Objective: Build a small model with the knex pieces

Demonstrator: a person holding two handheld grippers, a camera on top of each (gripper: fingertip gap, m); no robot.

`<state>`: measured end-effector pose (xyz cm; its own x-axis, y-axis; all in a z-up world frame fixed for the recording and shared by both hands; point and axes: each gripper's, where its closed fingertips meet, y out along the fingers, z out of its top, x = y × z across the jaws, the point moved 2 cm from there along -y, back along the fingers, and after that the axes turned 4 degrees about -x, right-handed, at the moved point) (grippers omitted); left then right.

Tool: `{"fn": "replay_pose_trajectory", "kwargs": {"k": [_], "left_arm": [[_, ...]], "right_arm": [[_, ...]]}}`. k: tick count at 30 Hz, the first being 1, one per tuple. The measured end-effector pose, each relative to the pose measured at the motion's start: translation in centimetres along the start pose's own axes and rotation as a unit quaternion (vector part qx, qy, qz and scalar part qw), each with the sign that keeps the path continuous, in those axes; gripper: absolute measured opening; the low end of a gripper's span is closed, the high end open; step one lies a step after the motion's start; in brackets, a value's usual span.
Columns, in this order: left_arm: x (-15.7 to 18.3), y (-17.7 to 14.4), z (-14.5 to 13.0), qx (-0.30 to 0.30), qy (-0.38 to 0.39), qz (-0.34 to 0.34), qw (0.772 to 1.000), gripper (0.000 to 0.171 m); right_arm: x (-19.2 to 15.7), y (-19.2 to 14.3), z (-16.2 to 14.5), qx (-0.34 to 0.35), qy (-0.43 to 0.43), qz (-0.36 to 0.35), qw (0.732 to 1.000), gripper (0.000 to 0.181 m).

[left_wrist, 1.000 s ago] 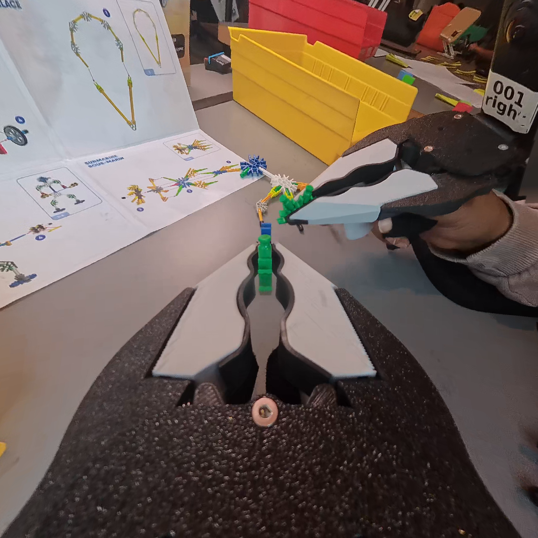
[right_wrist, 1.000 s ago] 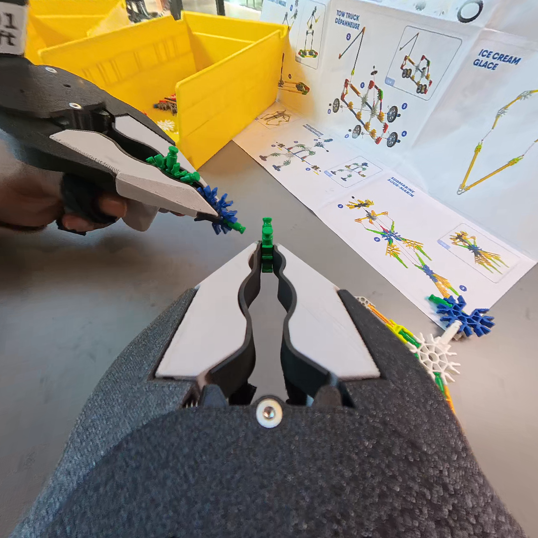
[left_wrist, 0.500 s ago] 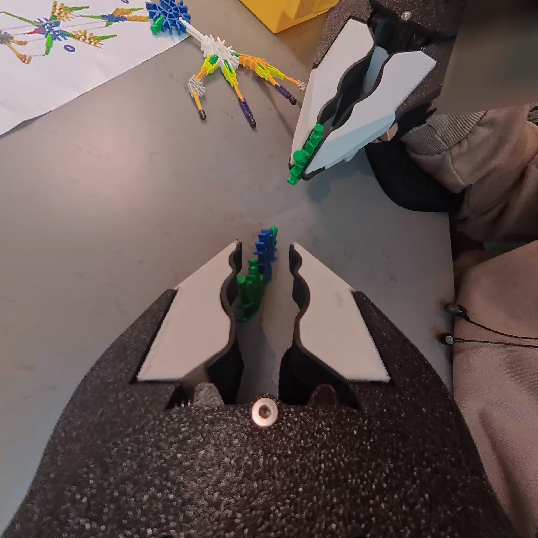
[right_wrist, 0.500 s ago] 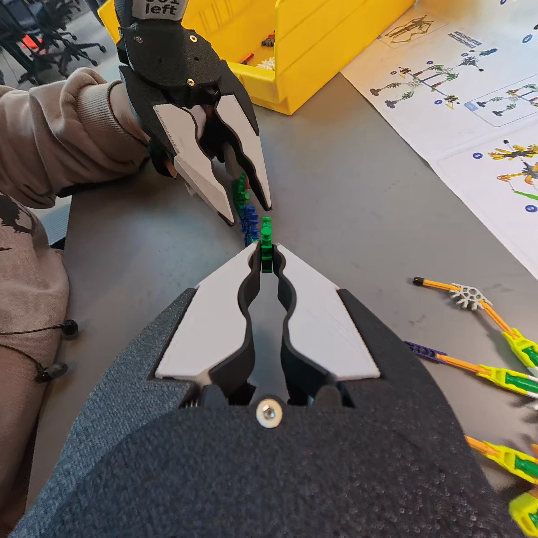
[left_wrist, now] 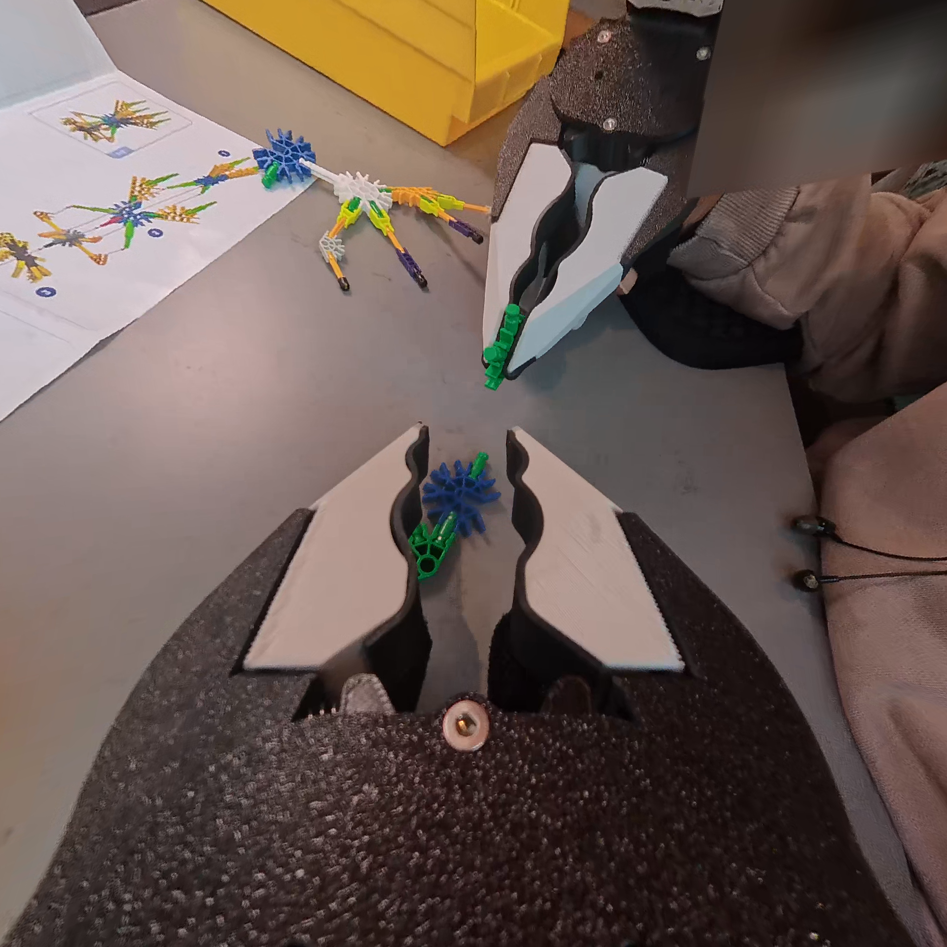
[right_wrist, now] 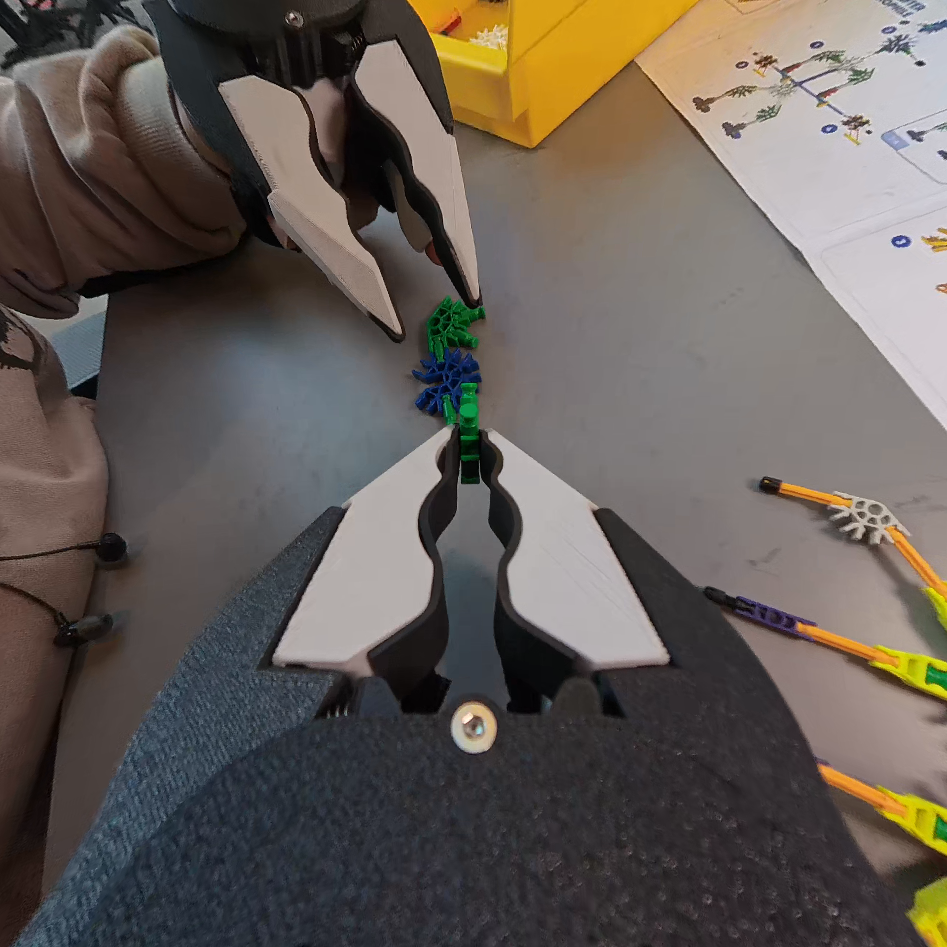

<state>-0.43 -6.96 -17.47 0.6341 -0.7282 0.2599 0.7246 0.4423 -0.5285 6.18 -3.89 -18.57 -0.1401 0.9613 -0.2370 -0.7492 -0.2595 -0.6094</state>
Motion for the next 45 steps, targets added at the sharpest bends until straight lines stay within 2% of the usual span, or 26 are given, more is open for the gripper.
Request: {"fn": "replay_pose_trajectory", "kwargs": {"k": [4,10,14,17,19,23,26,29,32,35,39,41,45], "left_arm": [[-1.4,-0.3,-1.6,-0.063,0.058,0.067,0.994,0.03],[-1.5,-0.7,-3.3,-0.107,0.05,0.039,0.992,0.043],[-2.0,-0.3,-4.4,-0.136,0.06,0.054,0.987,0.044],[-2.2,-0.2,-4.5,-0.142,0.075,0.07,0.985,0.038],[-2.2,-0.2,-4.5,-0.145,0.084,0.076,0.983,0.037],[-2.2,-0.2,-4.3,-0.145,0.106,0.088,0.98,0.036],[-1.6,-0.1,-3.3,-0.115,0.163,0.099,0.975,0.036],[-0.3,-0.3,-1.1,-0.046,0.231,0.115,0.965,0.035],[0.6,-0.9,0.5,0.002,0.269,0.136,0.953,0.035],[1.2,-1.4,1.4,0.031,0.288,0.143,0.946,0.035],[2.5,-2.3,2.9,0.081,0.307,0.143,0.937,0.035],[3.1,-2.6,3.6,0.098,0.319,0.148,0.931,0.035],[3.3,-3.2,4.3,0.125,0.305,0.151,0.932,0.036]], "right_arm": [[0.9,0.3,-1.6,-0.052,0.03,-0.025,0.998,0.005],[2.0,-0.4,-1.9,-0.055,0.055,-0.049,0.996,0.007],[2.7,-0.8,-1.9,-0.054,0.054,-0.07,0.995,0.013],[3.7,-1.2,-1.8,-0.051,0.047,-0.105,0.992,0.014],[4.2,-1.5,-1.6,-0.043,0.037,-0.125,0.991,0.016],[3.2,-2.1,0.9,0.026,-0.018,-0.115,0.993,0.018],[0.9,-1.5,1.7,0.047,-0.032,-0.059,0.997,0.018],[-0.8,-0.6,1.7,0.049,0.017,0.016,0.999,0.024],[-0.8,-0.1,1.3,0.043,0.034,0.023,0.998,0.028],[-0.8,0.2,0.9,0.031,0.04,0.028,0.998,0.036],[-2.3,0.0,1.8,0.064,0.066,0.1,0.991,0.038],[-3.1,-0.5,2.5,0.09,0.079,0.142,0.983,0.023],[-3.3,-1.7,3.6,0.133,0.071,0.162,0.975,0.021]]}}
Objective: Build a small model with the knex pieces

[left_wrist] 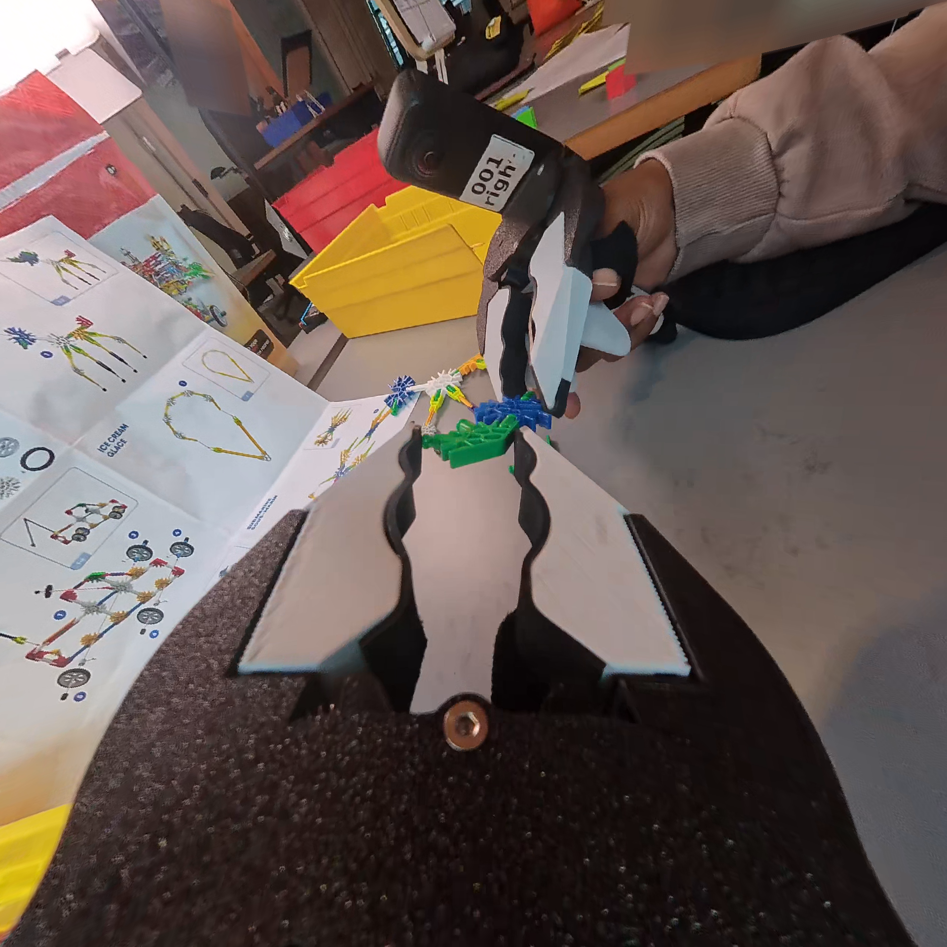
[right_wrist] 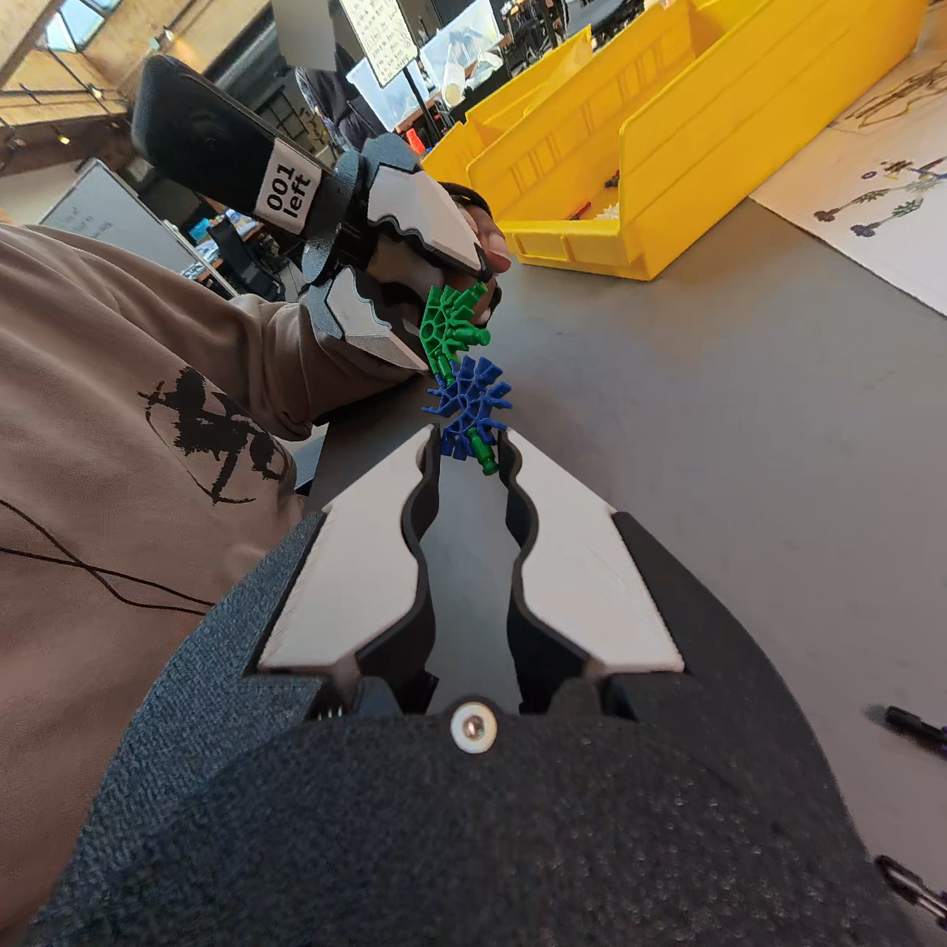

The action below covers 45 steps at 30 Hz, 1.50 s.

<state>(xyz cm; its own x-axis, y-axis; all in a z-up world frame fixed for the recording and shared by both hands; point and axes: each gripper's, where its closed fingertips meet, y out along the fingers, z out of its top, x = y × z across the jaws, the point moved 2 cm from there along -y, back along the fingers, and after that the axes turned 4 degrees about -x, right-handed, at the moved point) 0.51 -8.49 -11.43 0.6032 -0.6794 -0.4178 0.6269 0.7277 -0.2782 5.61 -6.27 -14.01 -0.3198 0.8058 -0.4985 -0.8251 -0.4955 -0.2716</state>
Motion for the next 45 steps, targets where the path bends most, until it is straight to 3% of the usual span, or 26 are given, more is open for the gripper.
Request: {"fn": "replay_pose_trajectory", "kwargs": {"k": [3,6,9,12,16,24,35,45], "left_arm": [[-0.6,-0.3,0.3,0.039,-0.122,-0.048,0.991,0.042],[-1.4,-0.1,-0.4,0.047,-0.279,-0.112,0.953,0.051],[-0.4,0.1,0.1,0.065,-0.339,-0.176,0.922,0.047],[1.0,1.2,-0.7,0.013,-0.309,-0.166,0.937,0.023],[1.5,1.4,-0.6,0.015,-0.302,-0.173,0.937,0.007],[1.1,0.5,0.5,0.059,-0.284,-0.18,0.94,0.006],[1.8,0.6,0.7,0.051,-0.257,-0.177,0.949,0.014],[1.9,0.3,1.3,0.075,-0.255,-0.185,0.946,0.005]], "right_arm": [[0.4,-0.5,0.5,0.004,-0.059,-0.045,0.997,0.02],[0.3,-0.6,0.9,-0.004,-0.151,-0.096,0.984,0.02],[0.4,-0.1,1.0,-0.013,-0.224,-0.15,0.963,0.019],[0.2,0.4,0.8,-0.021,-0.266,-0.17,0.949,0.019],[-0.1,0.7,0.5,-0.027,-0.284,-0.169,0.943,0.015],[-1.5,-0.4,1.9,0.044,-0.199,-0.08,0.976,0.007],[-2.1,0.0,1.5,0.032,-0.209,-0.063,0.975,0.005],[-2.5,-0.1,1.7,0.04,-0.203,-0.047,0.977,0.006]]}}
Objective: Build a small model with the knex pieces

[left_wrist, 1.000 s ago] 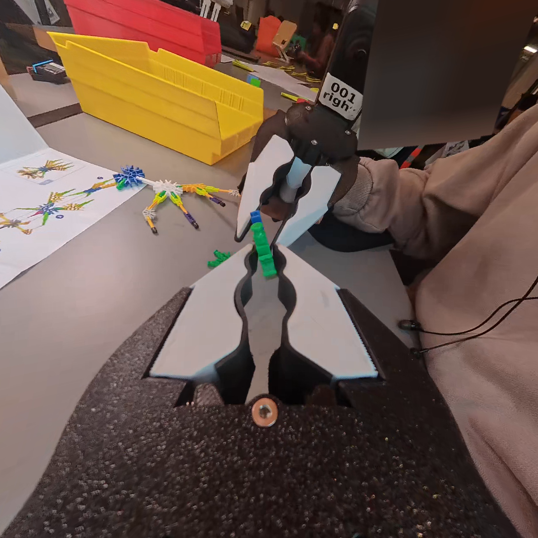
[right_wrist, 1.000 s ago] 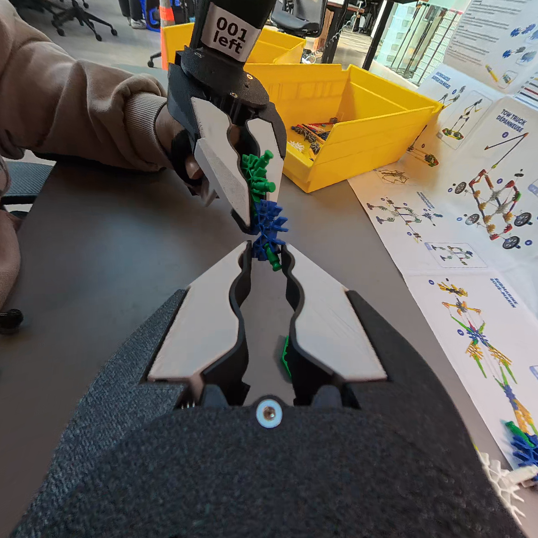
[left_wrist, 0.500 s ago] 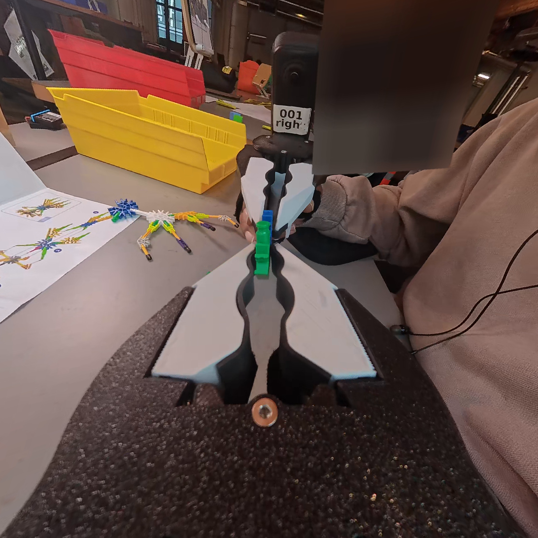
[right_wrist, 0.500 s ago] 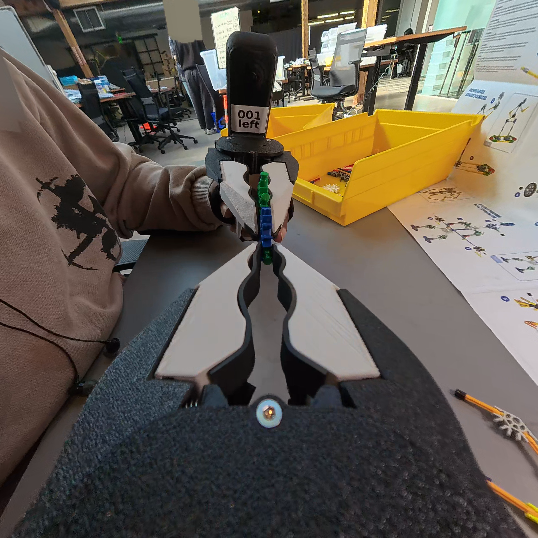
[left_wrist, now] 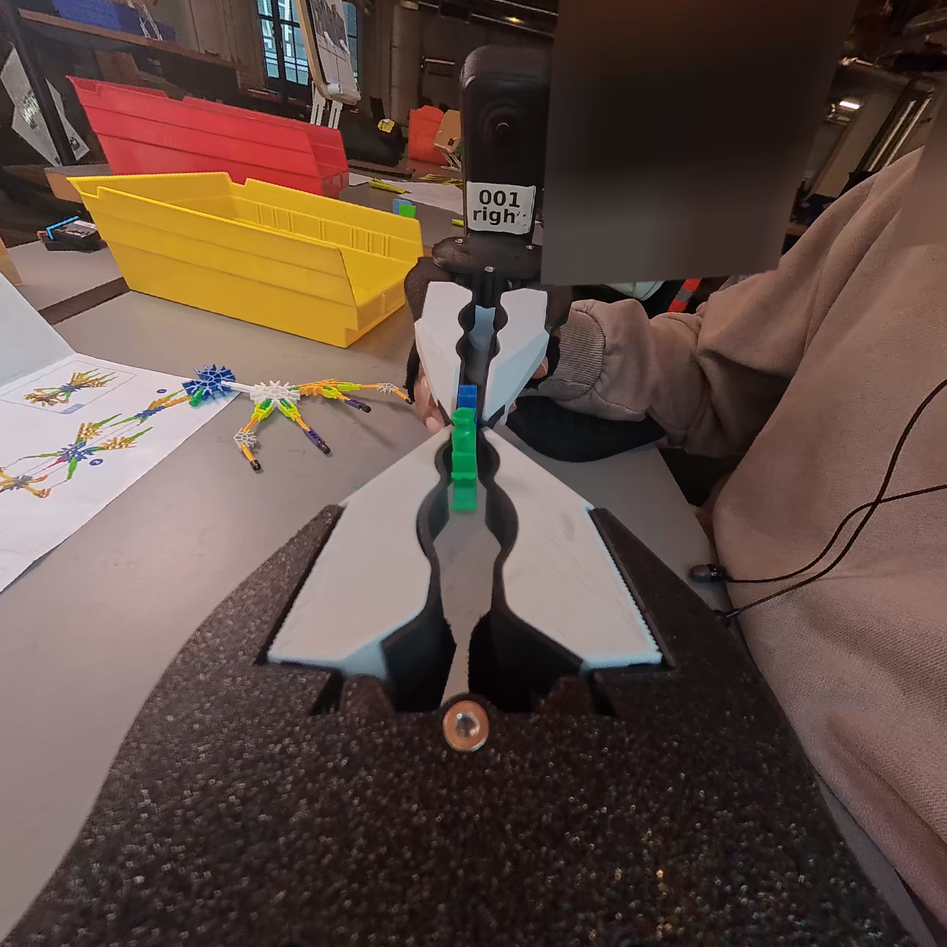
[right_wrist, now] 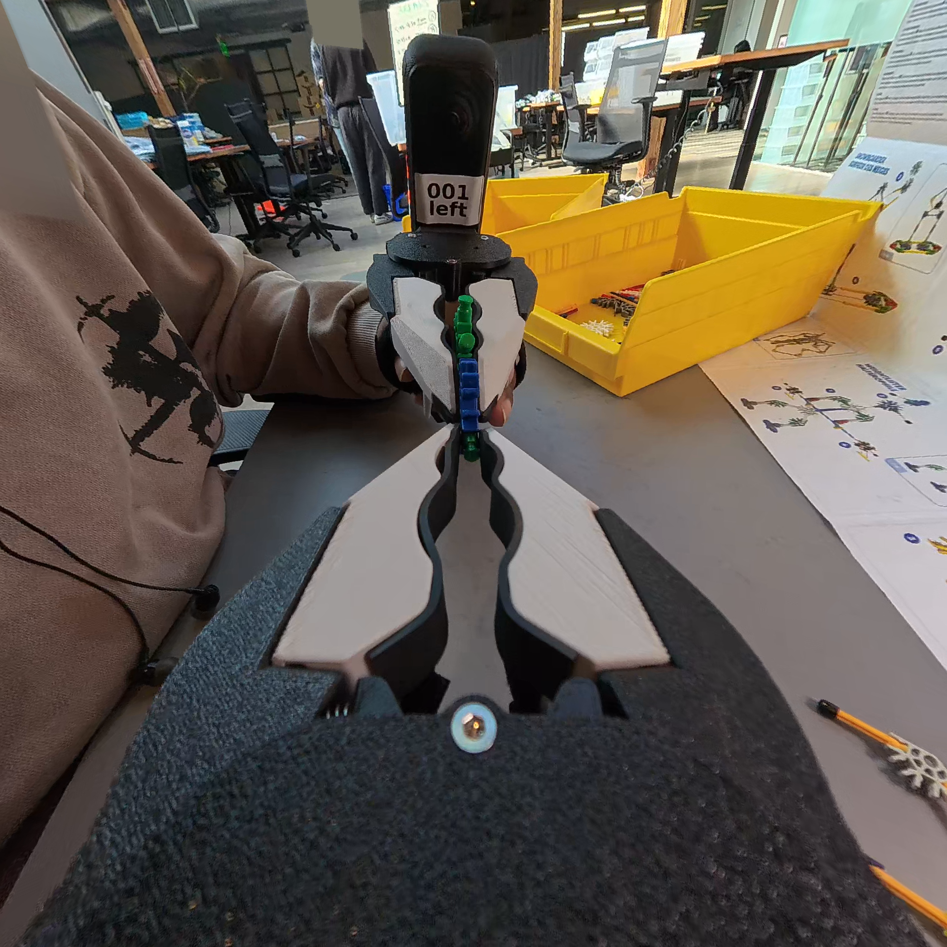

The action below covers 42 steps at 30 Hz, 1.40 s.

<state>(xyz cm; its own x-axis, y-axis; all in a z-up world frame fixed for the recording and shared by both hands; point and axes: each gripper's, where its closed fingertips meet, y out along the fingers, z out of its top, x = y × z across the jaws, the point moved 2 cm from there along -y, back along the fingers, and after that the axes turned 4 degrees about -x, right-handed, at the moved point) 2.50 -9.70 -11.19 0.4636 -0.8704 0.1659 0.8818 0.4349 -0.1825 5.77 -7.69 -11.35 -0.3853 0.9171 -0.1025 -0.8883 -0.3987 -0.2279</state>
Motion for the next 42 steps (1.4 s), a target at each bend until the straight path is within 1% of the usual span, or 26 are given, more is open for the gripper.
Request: {"fn": "replay_pose_trajectory", "kwargs": {"k": [3,8,14,17,21,23,26,28,32,34,36,40,42], "left_arm": [[0.0,-0.1,0.2,0.008,0.0,0.0,1.0,0.005],[0.0,0.0,0.1,0.004,0.005,0.007,1.0,0.006],[-0.1,0.3,-0.5,-0.021,0.02,0.02,0.999,0.009],[-0.4,0.4,-0.8,-0.032,0.02,0.032,0.999,0.01],[-1.1,0.4,-1.3,-0.043,-0.004,0.043,0.998,0.008],[-1.4,0.5,-1.6,-0.053,-0.001,0.053,0.997,0.007],[-1.9,0.7,-1.5,-0.052,-0.003,0.085,0.995,0.006],[-2.5,0.9,-1.3,-0.042,-0.006,0.119,0.992,0.006],[-3.9,1.3,-1.6,-0.058,0.045,0.214,0.974,0.007],[-4.3,1.3,-1.3,-0.048,0.029,0.228,0.972,0.007],[-4.8,1.3,-1.3,-0.044,0.007,0.236,0.971,0.007],[-5.4,1.4,-1.3,-0.038,-0.015,0.252,0.967,0.007],[-5.8,1.5,-1.3,-0.04,-0.012,0.267,0.963,0.007]], "right_arm": [[0.0,-0.1,0.1,0.004,0.008,0.005,1.0,0.006],[0.1,-0.2,0.0,0.003,0.006,0.004,1.0,0.005],[0.2,-0.1,-0.4,-0.013,0.002,0.0,1.0,0.005],[0.6,0.0,-0.8,-0.03,-0.001,-0.016,0.999,0.005],[1.2,0.4,-1.6,-0.059,0.013,-0.039,0.997,0.006],[1.5,0.5,-1.8,-0.066,0.017,-0.049,0.996,0.006],[2.1,0.3,-1.7,-0.061,0.026,-0.072,0.995,0.006],[2.8,0.2,-1.6,-0.053,0.036,-0.095,0.993,0.006],[4.2,0.3,-2.1,-0.056,0.026,-0.156,0.986,0.008],[4.6,0.2,-1.8,-0.05,0.02,-0.181,0.982,0.007],[5.0,0.2,-1.8,-0.062,-0.003,-0.213,0.975,0.007],[5.5,0.1,-1.9,-0.071,-0.02,-0.257,0.964,0.006],[5.9,0.2,-1.9,-0.079,-0.026,-0.281,0.956,0.006]]}}
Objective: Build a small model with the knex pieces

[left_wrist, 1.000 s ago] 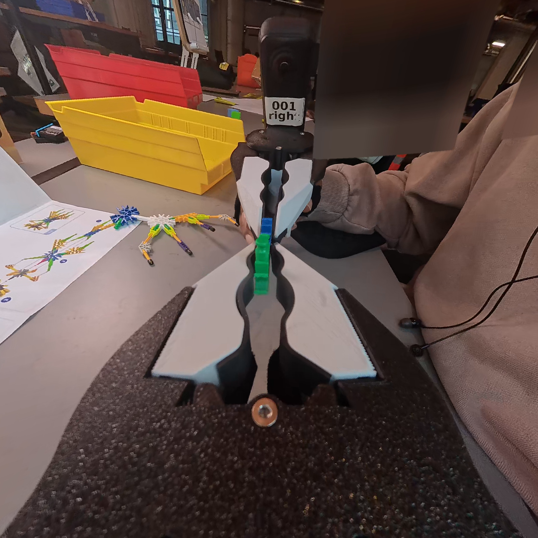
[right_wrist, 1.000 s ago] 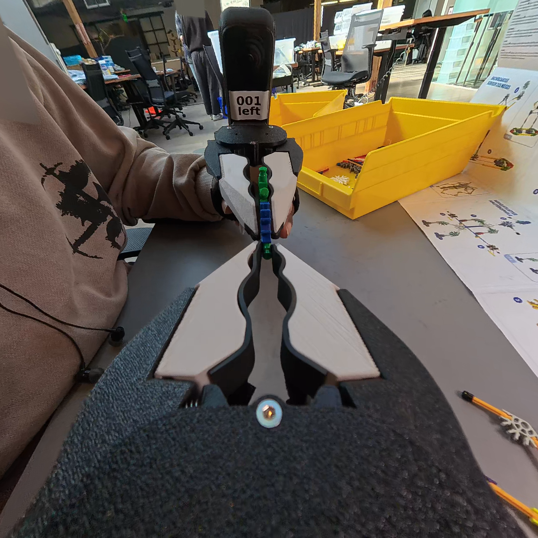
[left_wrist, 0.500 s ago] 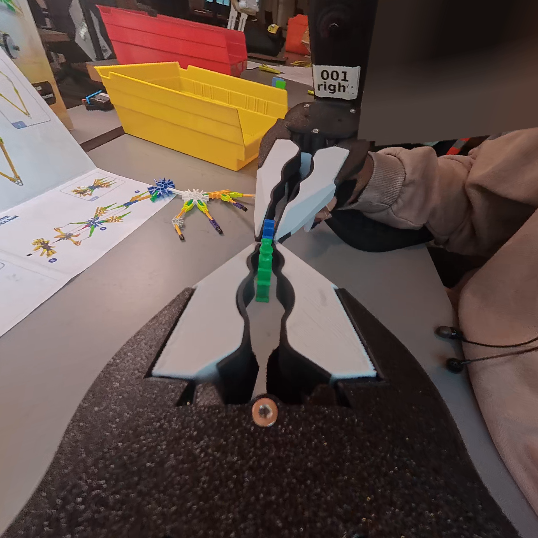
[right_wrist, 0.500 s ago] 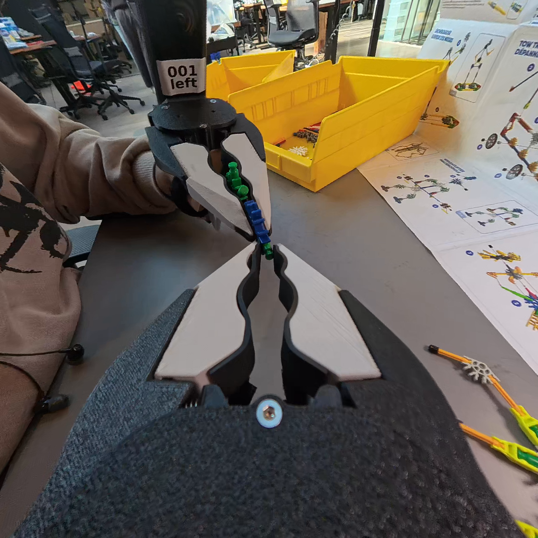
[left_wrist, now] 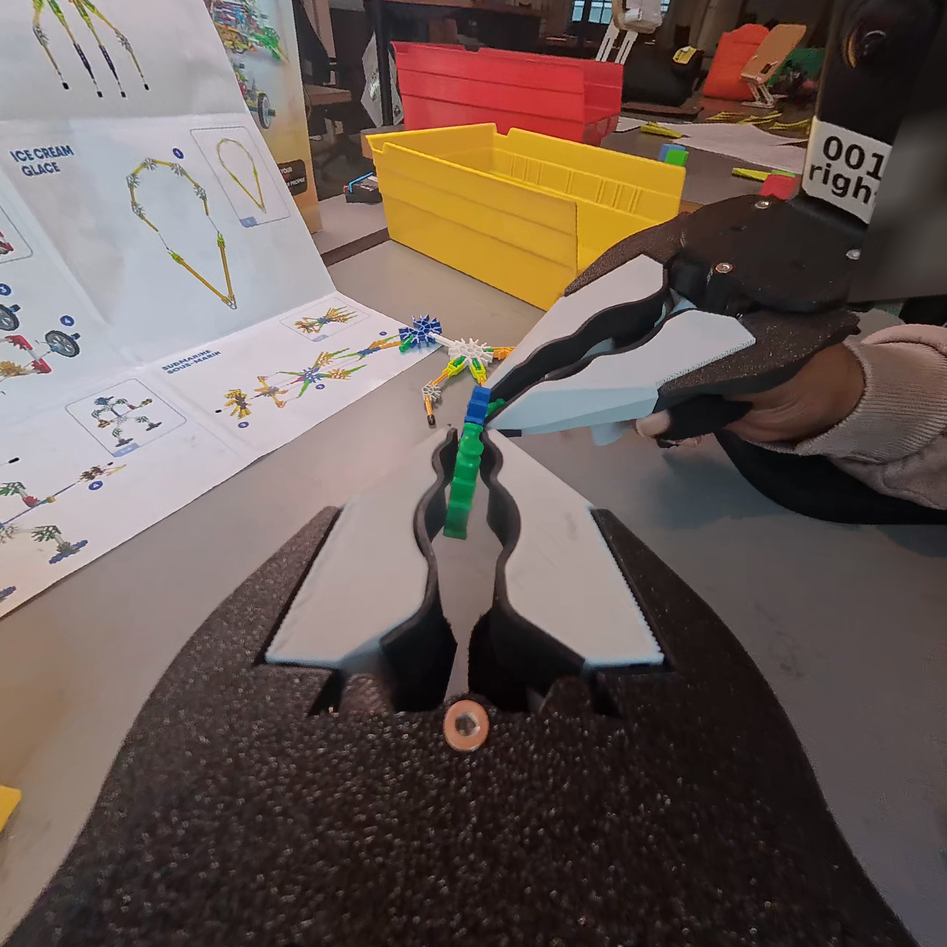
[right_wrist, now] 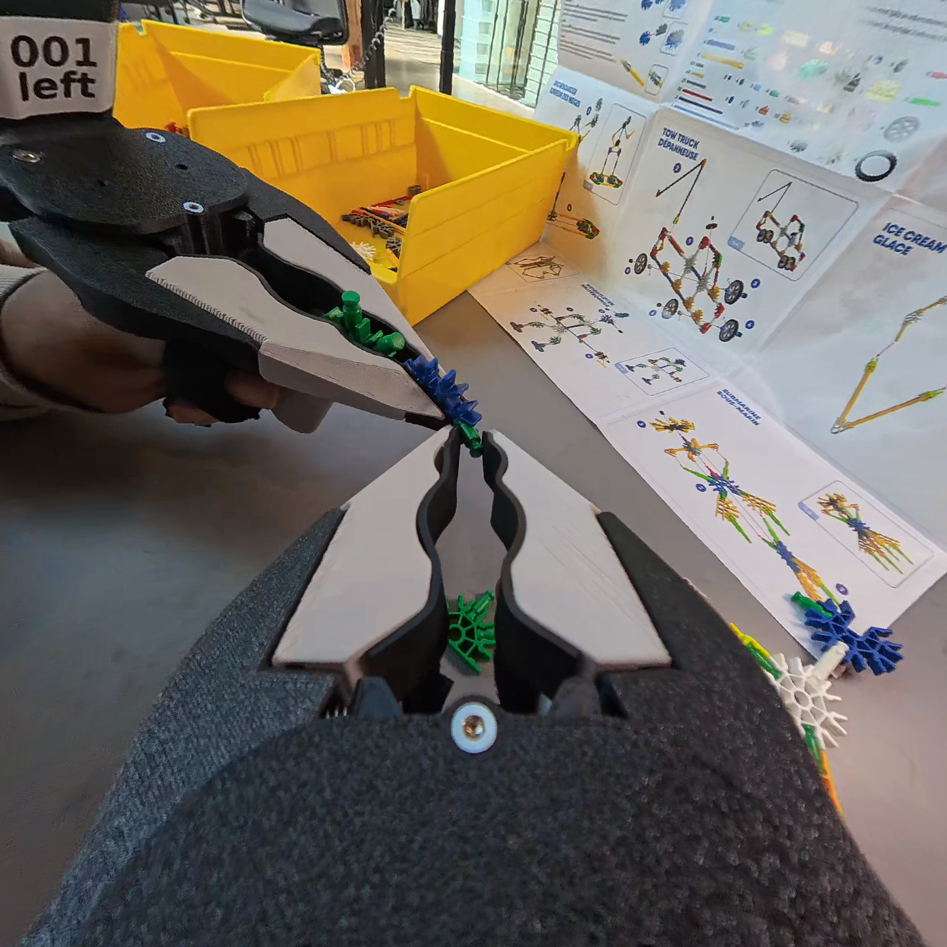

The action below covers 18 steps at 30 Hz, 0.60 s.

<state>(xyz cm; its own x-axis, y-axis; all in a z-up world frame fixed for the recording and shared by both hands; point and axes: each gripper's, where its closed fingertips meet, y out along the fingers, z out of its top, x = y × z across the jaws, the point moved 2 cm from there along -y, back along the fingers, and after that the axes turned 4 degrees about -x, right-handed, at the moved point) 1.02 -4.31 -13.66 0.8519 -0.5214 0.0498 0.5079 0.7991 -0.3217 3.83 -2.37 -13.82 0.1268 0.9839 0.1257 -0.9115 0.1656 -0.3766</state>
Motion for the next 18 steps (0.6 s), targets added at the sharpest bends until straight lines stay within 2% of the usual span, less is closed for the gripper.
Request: {"fn": "replay_pose_trajectory", "kwargs": {"k": [4,6,9,11,14,16,18], "left_arm": [[-1.2,1.1,-0.4,-0.016,0.054,0.074,0.996,0.005],[-1.8,1.3,-0.1,-0.016,0.055,0.084,0.995,0.005],[-2.8,1.1,-0.1,-0.021,0.016,0.071,0.997,0.005],[-3.6,0.9,-0.8,-0.042,-0.023,0.049,0.998,0.006],[-3.6,0.4,-1.9,-0.061,-0.086,-0.009,0.994,0.006],[-3.7,-0.1,-2.4,-0.07,-0.104,-0.023,0.992,0.006],[-3.9,-0.4,-2.6,-0.071,-0.105,-0.033,0.991,0.006]], "right_arm": [[0.8,1.1,-0.4,-0.029,-0.015,-0.064,0.997,0.003],[1.3,1.3,-0.1,-0.025,-0.005,-0.073,0.997,0.004],[1.6,0.9,-0.1,-0.012,0.017,-0.036,0.999,0.004],[1.7,0.3,-0.4,-0.02,-0.002,-0.031,0.999,0.004],[0.7,0.3,-1.7,-0.048,-0.018,0.022,0.998,0.004],[-0.6,0.5,-2.6,-0.066,-0.034,0.071,0.995,0.005],[-1.5,0.8,-3.6,-0.099,-0.075,0.083,0.989,0.004]]}}
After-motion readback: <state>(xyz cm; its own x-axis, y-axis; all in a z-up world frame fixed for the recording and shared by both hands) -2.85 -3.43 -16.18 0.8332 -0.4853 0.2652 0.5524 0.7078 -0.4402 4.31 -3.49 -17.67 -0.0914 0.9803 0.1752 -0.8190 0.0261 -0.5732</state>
